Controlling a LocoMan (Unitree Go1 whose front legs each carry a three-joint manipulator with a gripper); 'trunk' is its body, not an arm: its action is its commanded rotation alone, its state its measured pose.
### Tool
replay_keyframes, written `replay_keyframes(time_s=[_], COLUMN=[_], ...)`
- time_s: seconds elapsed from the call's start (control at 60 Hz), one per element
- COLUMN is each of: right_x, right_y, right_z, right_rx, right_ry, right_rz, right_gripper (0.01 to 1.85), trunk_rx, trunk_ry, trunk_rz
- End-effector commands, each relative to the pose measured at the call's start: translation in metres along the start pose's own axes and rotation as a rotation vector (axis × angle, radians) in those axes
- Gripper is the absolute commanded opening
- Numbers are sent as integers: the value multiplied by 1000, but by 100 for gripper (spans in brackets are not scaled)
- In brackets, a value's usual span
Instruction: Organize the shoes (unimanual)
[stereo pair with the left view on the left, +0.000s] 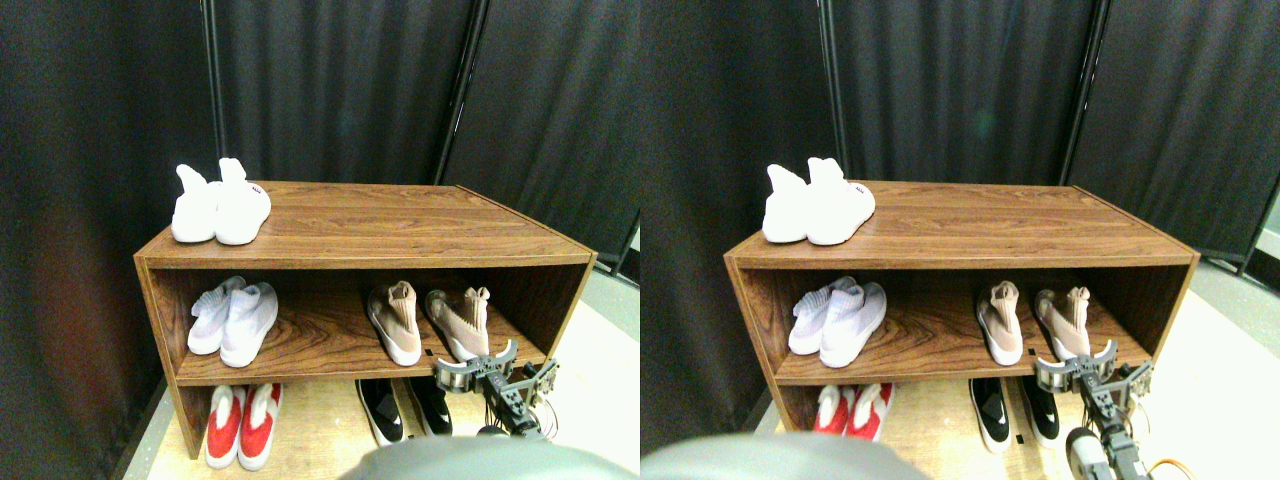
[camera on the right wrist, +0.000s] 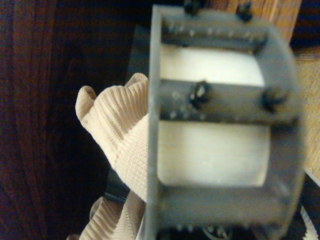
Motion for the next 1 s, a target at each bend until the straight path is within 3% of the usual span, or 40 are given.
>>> replay_keyframes(time_s=[0.017, 0.35, 0.65, 0.767, 0.883, 0.917, 0.933, 0.967, 1.0], right_x=[1, -34, -72, -81, -88, -89, -89, -87, -83], right_y=[6, 20, 31, 36, 43, 46, 46, 48, 51], right_z=[2, 11, 36, 48, 61, 69, 69, 73, 77], right_rx=[-10, -35, -49, -76, -111, -101, -101, -105, -104], right_ry=[-41, 27, 38, -20, -128, -172, -172, -188, -228], right_rz=[35, 77, 141, 180, 210, 229, 229, 238, 252], right_gripper=[132, 141, 144, 125, 88, 62, 62, 45, 14], trunk_rx=[-28, -27, -20, -22, -22, -22, -22, -21, -23], trunk_ry=[20, 20, 15, 13, 12, 11, 9, 8, 10], trunk_rz=[15, 10, 1, 0, 0, -1, -1, -1, 0])
